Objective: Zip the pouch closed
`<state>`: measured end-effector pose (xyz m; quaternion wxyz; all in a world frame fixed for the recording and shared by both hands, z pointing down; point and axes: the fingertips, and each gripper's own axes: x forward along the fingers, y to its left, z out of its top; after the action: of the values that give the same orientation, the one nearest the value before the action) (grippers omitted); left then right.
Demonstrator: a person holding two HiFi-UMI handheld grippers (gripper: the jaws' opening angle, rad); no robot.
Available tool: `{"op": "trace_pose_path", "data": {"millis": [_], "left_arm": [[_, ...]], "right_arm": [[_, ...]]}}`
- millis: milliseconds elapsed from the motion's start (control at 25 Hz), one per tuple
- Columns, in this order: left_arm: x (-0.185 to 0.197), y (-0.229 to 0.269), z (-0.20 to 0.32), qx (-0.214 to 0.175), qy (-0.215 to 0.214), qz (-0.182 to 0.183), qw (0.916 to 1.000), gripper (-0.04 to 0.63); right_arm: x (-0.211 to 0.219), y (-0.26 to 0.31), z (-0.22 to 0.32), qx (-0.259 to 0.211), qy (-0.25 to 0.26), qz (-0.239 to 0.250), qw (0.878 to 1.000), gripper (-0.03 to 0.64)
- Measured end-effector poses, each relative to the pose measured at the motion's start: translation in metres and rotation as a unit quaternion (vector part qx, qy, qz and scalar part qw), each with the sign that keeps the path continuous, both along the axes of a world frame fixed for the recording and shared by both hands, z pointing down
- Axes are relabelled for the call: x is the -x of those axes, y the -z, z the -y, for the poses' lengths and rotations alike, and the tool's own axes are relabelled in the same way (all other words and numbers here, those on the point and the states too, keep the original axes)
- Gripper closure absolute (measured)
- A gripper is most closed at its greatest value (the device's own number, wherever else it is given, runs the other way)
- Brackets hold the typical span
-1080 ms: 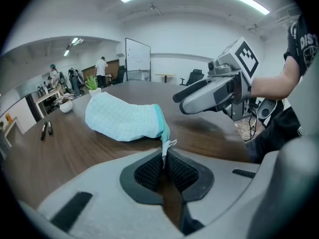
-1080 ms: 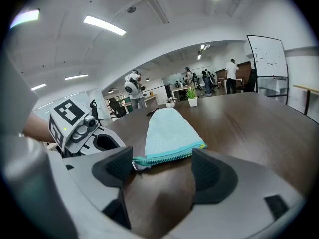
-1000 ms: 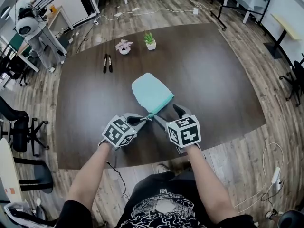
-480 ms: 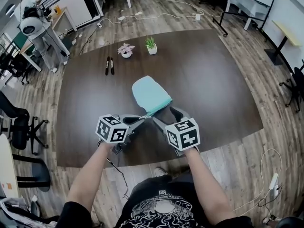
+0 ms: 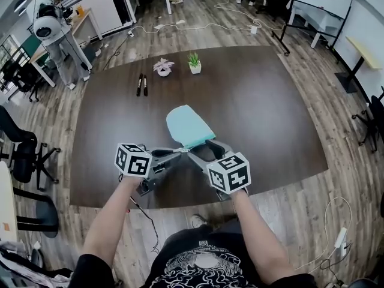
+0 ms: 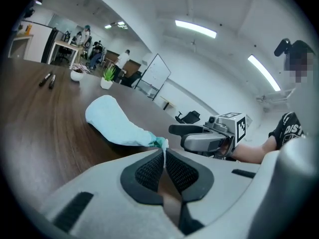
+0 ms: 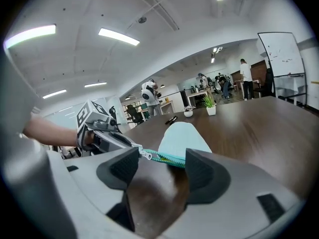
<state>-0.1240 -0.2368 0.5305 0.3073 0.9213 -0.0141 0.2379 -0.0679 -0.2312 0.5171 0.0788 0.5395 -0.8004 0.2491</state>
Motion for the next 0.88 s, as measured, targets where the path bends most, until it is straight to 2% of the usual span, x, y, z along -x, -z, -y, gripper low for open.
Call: {"op": "trace_pose_path", "data": {"millis": [280, 880], "left_arm": [[0.005, 0.009, -0.005, 0.013, -0.001, -0.020, 0.9997, 0.574], [0.007, 0.013, -0.012, 0.028, -0.014, -0.032, 0.9990, 0.574]], "right_arm": [[0.021, 0.005, -0.002, -0.007, 0.036, 0.024, 0.999, 0.345], [0.041, 0.002, -0.009, -0.011, 0.075, 0.081, 0.994, 0.453]]}}
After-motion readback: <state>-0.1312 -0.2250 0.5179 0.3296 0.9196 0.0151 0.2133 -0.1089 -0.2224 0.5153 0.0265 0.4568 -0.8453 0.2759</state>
